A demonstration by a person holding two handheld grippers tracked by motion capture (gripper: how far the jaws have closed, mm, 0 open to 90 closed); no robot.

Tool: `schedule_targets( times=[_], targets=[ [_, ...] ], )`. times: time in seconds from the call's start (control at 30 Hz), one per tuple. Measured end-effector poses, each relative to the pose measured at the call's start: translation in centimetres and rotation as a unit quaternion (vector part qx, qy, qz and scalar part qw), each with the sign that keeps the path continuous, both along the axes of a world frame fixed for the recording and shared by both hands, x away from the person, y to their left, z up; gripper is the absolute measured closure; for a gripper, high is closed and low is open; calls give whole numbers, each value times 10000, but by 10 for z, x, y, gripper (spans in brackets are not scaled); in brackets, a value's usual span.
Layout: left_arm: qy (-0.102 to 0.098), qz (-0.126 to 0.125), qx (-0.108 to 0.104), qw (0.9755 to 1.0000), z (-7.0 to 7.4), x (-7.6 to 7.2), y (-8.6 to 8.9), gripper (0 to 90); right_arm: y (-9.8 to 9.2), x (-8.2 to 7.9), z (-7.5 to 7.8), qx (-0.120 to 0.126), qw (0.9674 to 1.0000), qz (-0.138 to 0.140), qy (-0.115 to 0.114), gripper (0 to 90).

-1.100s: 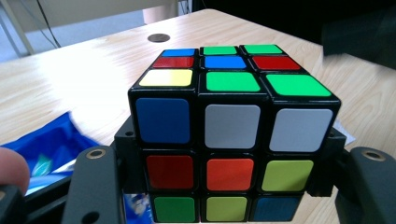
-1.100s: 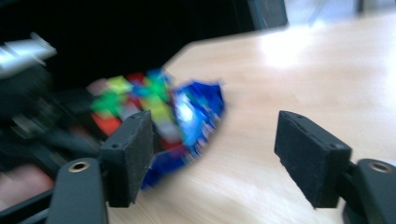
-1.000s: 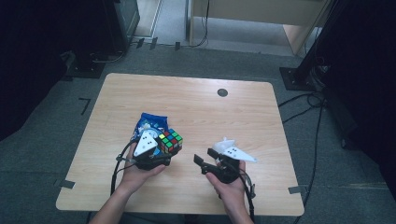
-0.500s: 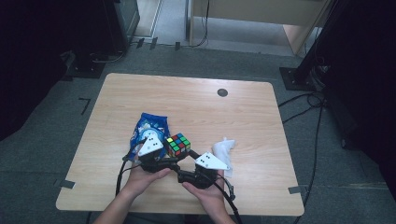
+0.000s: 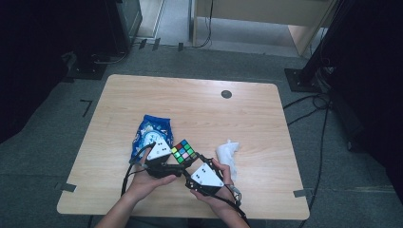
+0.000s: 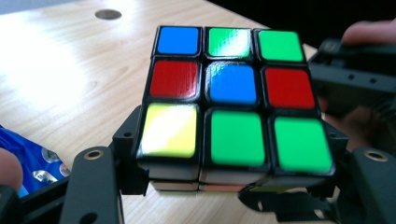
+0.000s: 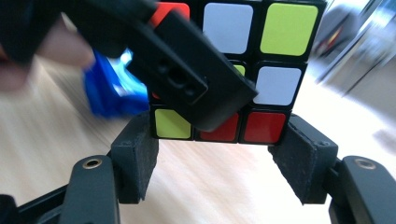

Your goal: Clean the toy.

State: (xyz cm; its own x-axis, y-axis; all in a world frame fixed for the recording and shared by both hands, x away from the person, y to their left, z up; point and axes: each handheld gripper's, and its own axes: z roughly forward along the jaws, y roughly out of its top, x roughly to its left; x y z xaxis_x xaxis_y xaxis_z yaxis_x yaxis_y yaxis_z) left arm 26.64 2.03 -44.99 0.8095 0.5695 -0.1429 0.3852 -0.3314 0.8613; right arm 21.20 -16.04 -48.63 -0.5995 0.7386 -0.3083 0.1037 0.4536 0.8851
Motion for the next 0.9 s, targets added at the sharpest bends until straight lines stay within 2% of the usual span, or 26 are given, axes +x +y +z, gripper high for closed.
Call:
schedule_targets(
  times=[0.07, 0.17, 0.3, 0.37, 0.4, 0.43, 0.47, 0.5, 0.53, 0.57, 0.6, 0.63, 0.67, 0.7, 0.73, 0.8, 0.83, 0.87, 0.9],
  targets=[
    [1, -14, 90, 10000, -1, 0, -2, 333, -1, 0, -3, -425, 9987, 49, -289, 349],
    [-38, -50, 140, 9999, -2, -1, -3, 336, -4, -1, -5, -737, 9961, 129, -464, 348],
    [-168, -22, 100, 9998, 0, -3, -4, 339, -9, -1, -4, -734, 9958, 204, -501, 337],
    [-200, 79, 78, 9997, 2, -2, 0, 339, -14, 3, -3, -772, 9964, 168, -311, 336],
    [-217, 156, 71, 9996, 2, -1, 3, 339, -18, 5, -3, -805, 9963, 63, -289, 338],
    [-216, 224, 27, 9995, 2, 0, 5, 339, -24, 7, -3, -776, 9967, -73, -237, 341],
    [-218, 287, -10, 9993, 2, 1, 8, 339, -31, 10, -1, -596, 9979, -230, -90, 344],
    [-239, 309, -32, 9992, 1, 2, 9, 339, -39, 14, 3, -166, 9990, -394, 124, 345],
    [-278, 335, -37, 9990, 1, 2, 10, 339, -48, 17, 8, 458, 9968, -524, 405, 350],
    [-306, 335, -29, 9990, 0, 1, 9, 339, -56, 19, 14, 1132, 9889, -643, 723, 355],
    [-338, 327, -9, 9989, 0, 0, 7, 339, -62, 21, 19, 1683, 9784, -748, 937, 351],
    [-399, 309, 27, 9987, -1, -1, 5, 339, -67, 22, 25, 2102, 9680, -819, 1095, 339],
    [-477, 306, 65, 9984, -2, -3, 2, 339, -71, 22, 30, 2412, 9595, -827, 1202, 330],
    [-520, 293, 93, 9982, -3, -4, 1, 339, -73, 22, 35, 2770, 9481, -793, 1344, 313],
    [-585, 298, 118, 9978, -4, -6, -2, 339, -73, 21, 38, 2970, 9409, -735, 1455, 292],
    [-707, 287, 133, 9970, -5, -9, -5, 339, -72, 20, 43, 3420, 9213, -669, 1724, 254],
    [-785, 263, 133, 9965, -5, -11, -7, 339, -72, 19, 45, 3653, 9099, -612, 1865, 235],
    [-838, 256, 125, 9961, -5, -13, -9, 339, -70, 19, 45, 3961, 8930, -570, 2060, 215],
    [-923, 241, 141, 9953, -5, -15, -10, 339, -69, 20, 45, 4088, 8847, -539, 2176, 199]
  ],
)
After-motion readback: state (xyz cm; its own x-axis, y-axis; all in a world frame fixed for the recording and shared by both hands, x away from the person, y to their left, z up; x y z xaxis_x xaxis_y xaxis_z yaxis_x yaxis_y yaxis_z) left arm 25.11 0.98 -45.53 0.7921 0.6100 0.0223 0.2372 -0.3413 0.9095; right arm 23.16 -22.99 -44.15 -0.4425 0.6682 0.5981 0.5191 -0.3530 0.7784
